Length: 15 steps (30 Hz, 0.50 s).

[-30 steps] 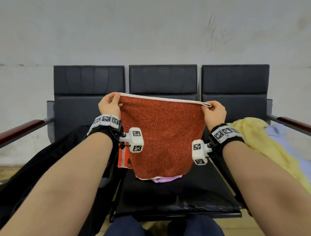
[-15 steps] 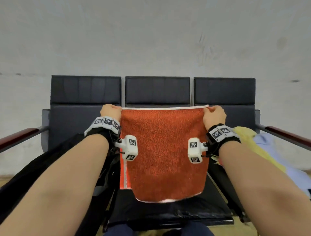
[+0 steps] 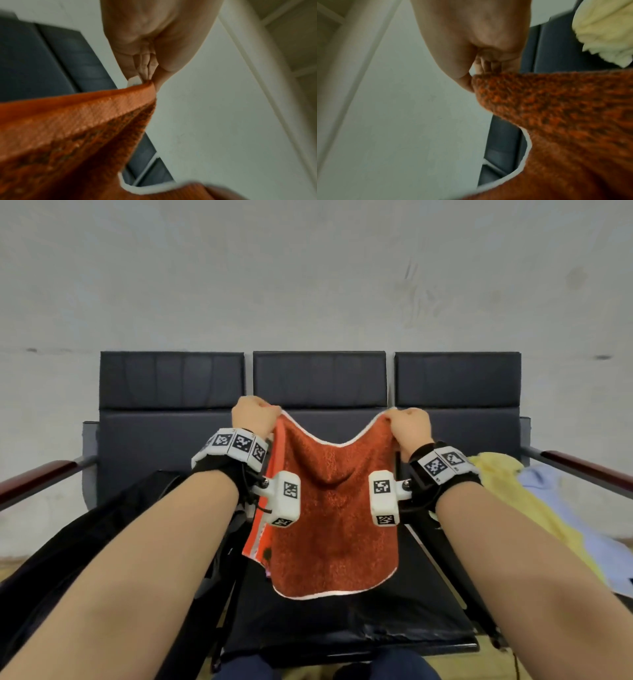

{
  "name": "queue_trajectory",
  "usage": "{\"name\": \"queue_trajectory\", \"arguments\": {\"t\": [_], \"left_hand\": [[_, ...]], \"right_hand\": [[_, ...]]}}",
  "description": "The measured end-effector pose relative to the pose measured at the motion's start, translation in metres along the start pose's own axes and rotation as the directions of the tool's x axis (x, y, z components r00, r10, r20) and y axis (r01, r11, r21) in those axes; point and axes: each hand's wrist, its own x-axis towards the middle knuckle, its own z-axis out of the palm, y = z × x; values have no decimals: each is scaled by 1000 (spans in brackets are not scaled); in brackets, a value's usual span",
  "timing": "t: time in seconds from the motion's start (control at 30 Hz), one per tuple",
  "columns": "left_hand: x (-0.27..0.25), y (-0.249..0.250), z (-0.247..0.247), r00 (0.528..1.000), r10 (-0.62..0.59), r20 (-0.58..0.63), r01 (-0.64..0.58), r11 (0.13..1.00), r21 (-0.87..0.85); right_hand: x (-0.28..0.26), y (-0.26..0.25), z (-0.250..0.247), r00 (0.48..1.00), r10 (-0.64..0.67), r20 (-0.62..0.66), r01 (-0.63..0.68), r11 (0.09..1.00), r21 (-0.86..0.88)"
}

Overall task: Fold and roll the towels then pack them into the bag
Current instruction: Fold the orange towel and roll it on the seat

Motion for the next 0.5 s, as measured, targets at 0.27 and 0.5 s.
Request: {"name": "queue_trajectory", "arguments": {"t": [0.27,0.5], "left_hand": [[-26,28,36,969,106,224,-59,976,-210],[-30,22,36,966,86,245,-12,957,-290]], "right_hand": [[-45,-30,22,892,-56,449,-16,988,156],[-53,-34,19,842,-97,531,20,989,149]]}}
